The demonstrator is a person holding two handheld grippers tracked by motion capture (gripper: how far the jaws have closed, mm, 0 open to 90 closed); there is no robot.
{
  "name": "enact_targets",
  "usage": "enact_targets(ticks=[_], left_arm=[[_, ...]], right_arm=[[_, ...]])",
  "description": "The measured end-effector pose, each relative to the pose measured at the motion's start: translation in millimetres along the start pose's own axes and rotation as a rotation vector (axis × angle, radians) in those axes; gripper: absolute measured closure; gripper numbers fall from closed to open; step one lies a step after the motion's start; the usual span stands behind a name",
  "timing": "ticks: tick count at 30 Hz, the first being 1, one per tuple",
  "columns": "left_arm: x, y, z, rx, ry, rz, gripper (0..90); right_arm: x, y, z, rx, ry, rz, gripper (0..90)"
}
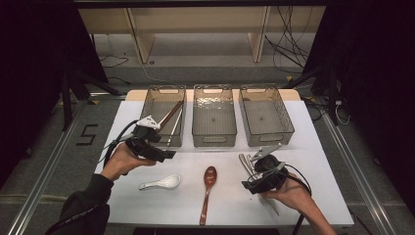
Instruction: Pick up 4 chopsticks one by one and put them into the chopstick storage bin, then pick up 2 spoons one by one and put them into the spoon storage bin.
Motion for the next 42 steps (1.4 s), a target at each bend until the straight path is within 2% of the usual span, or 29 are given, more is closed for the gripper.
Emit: enact_targets(ticks=[6, 17, 29, 37, 42], left_arm=[[6.7, -2.0, -6.9, 0.015, -0.034, 0.021, 15.3], [22.4, -3.6, -11.5, 0.000, -0.081, 0.091, 15.3], [50.8, -12.6, -12.8, 0.014, -0.120, 0.239, 15.4], [64.4, -16.5, -8.8, 0.008, -0.147, 0.321, 15.8], [71.6, -18.0, -6.6, 0.024, -0.156, 0.364, 17.4]], right_arm=[[-0.2, -0.2, 0.4, -0.005, 0.009, -0.003, 29.6], [-1.0, -0.7, 0.2, -0.012, 0.009, -0.004, 29.5], [-2.3, -1.7, 0.1, -0.015, 0.012, -0.005, 29.4], [-0.3, -0.8, -0.2, -0.014, 0.002, 0.000, 29.3], [0.4, -1.7, -0.8, -0.013, 0.009, 0.002, 29.3]])
Point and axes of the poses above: each handheld gripper's, and its own axes: y roughly backward along the jaws, x roughly out of its underside, z roughly to its left, the point moved 5 cm from there along -y, roughly forward along the jaws, and after that the axes turned 7 degrees about -z, right-handed, at the moved point
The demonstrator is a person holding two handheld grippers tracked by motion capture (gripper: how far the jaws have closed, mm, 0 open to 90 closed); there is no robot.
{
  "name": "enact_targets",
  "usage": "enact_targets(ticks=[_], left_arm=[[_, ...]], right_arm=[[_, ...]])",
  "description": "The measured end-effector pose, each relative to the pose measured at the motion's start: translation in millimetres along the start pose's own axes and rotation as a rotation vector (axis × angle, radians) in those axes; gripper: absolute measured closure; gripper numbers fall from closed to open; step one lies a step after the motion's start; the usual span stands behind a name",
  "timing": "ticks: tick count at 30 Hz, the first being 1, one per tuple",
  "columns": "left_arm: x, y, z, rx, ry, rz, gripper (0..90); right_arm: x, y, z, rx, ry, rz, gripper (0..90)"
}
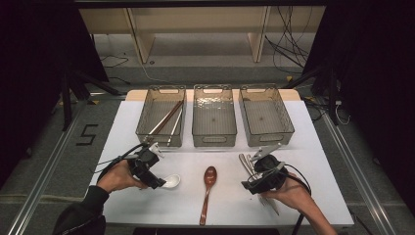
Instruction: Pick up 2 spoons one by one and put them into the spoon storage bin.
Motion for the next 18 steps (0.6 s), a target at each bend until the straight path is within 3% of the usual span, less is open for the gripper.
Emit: enact_targets(ticks=[8, 13, 18], left_arm=[[10.2, -2.7, -1.0, 0.003, -0.038, 0.064, 24.0], [13.4, -5.2, -3.0, 0.015, -0.047, 0.077, 32.8], [16.1, -8.0, -5.5, 0.023, -0.085, 0.103, 42.5]], right_arm=[[-1.2, 1.3, 2.5, 0.002, 0.007, -0.003, 29.3], [-0.4, 0.3, 2.5, 0.003, 0.004, 0.003, 29.3], [-0.2, 0.2, 2.6, 0.003, 0.006, 0.003, 29.3]])
Point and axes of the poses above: each handheld gripper's, and its own axes: y roughly backward along the jaws, x roughly out of its underside, z roughly to its left, the point moved 5 cm from there along -y, roughly forward along the jaws, and after that the axes turned 7 degrees about -z, right-handed, at the moved point
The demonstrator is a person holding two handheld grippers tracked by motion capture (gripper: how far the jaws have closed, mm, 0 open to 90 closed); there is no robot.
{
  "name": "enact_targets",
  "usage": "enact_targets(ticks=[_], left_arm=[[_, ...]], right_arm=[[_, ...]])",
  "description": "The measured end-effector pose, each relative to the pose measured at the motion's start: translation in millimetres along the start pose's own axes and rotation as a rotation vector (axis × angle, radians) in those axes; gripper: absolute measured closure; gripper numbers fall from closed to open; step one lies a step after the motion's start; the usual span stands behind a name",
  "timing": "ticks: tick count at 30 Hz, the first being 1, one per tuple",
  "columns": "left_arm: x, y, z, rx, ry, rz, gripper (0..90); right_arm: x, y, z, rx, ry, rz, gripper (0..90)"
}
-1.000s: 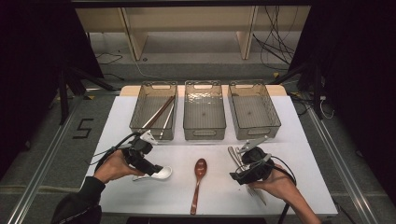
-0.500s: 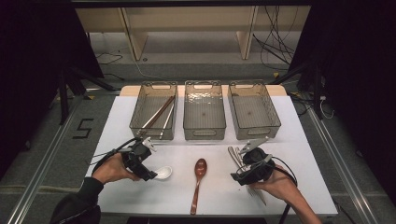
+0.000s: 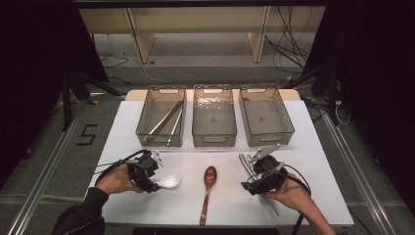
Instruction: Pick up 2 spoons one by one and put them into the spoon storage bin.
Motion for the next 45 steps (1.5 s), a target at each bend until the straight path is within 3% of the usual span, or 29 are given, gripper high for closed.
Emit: enact_targets(ticks=[12, 24, 34, 45], left_arm=[[5.8, -8.3, -0.1, 0.009, -0.025, 0.045, 63.1], [7.0, -11.6, -4.7, 0.032, -0.072, 0.073, 74.2], [5.7, -10.3, -3.0, 0.024, -0.042, 0.049, 75.0], [1.5, 0.5, 7.7, 0.031, 0.051, -0.051, 75.1]], right_arm=[[-0.2, -1.3, 0.9, -0.004, 0.000, 0.005, 29.3], [-0.1, -1.5, 1.1, -0.005, 0.005, 0.006, 29.4], [-0.8, -0.8, 1.1, -0.002, 0.000, 0.004, 29.4], [-0.6, 0.0, 0.3, 0.001, -0.001, -0.001, 29.4]])
Point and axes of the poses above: each handheld gripper's, and its own axes: y roughly backward along the jaws, x roughly out of its underside, z roughly to its left, the point moved 5 cm from there along -y, roughly forward along the jaws, and after that the axes turned 7 degrees about -z, right-handed, at the moved point
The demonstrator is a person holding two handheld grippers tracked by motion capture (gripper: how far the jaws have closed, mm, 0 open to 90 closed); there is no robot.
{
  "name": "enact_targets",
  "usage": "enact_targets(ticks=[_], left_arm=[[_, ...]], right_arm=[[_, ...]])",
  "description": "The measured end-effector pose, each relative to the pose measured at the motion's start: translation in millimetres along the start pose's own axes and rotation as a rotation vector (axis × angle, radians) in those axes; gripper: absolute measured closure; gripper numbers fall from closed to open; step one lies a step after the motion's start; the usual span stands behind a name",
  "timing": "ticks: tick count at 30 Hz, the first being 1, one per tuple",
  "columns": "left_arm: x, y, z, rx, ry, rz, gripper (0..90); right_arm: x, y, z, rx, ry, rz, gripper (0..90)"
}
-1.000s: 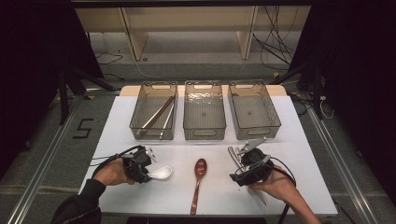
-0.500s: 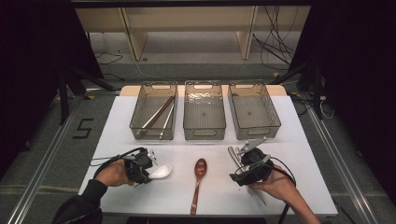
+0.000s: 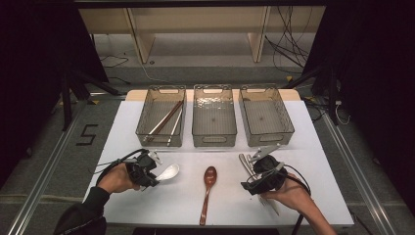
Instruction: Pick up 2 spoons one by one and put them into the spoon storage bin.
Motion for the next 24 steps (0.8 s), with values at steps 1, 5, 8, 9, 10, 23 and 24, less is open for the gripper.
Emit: enact_targets(ticks=[1, 5, 8, 9, 10, 23, 24], left_arm=[[-1.6, 1.4, 0.6, -0.004, 0.003, -0.013, 75.0], [-9.3, 8.1, 1.6, -0.003, 0.021, -0.064, 75.0], [-17.3, 13.7, 1.5, -0.005, 0.033, -0.099, 75.0], [-20.1, 15.2, 1.7, -0.004, 0.037, -0.112, 75.0], [-23.6, 16.7, 1.6, -0.004, 0.045, -0.125, 75.0], [-72.3, 31.2, 1.2, -0.027, 0.028, -0.215, 75.0], [-76.8, 31.9, 1.1, -0.023, 0.024, -0.220, 75.0]], right_arm=[[0.0, -0.1, -0.2, 0.000, -0.001, 0.000, 29.4], [0.4, -0.1, 0.0, -0.003, -0.002, 0.002, 29.4], [1.5, 0.8, 0.0, -0.001, -0.007, 0.004, 29.4], [2.0, 0.8, -0.6, -0.001, -0.007, 0.002, 29.4], [2.4, 1.0, -1.0, -0.001, -0.006, 0.002, 29.4], [1.8, 2.6, -2.0, 0.000, -0.014, -0.008, 29.4], [1.8, 2.7, -2.0, 0.000, -0.014, -0.009, 29.4]])
Point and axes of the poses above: each handheld gripper's, and its own axes: y roughly backward along the jaws, x roughly out of its underside, z roughly to its left, the point moved 5 cm from there along -y, roughly forward along the jaws, and after that the axes turned 7 degrees about -z, right-handed, at the moved point
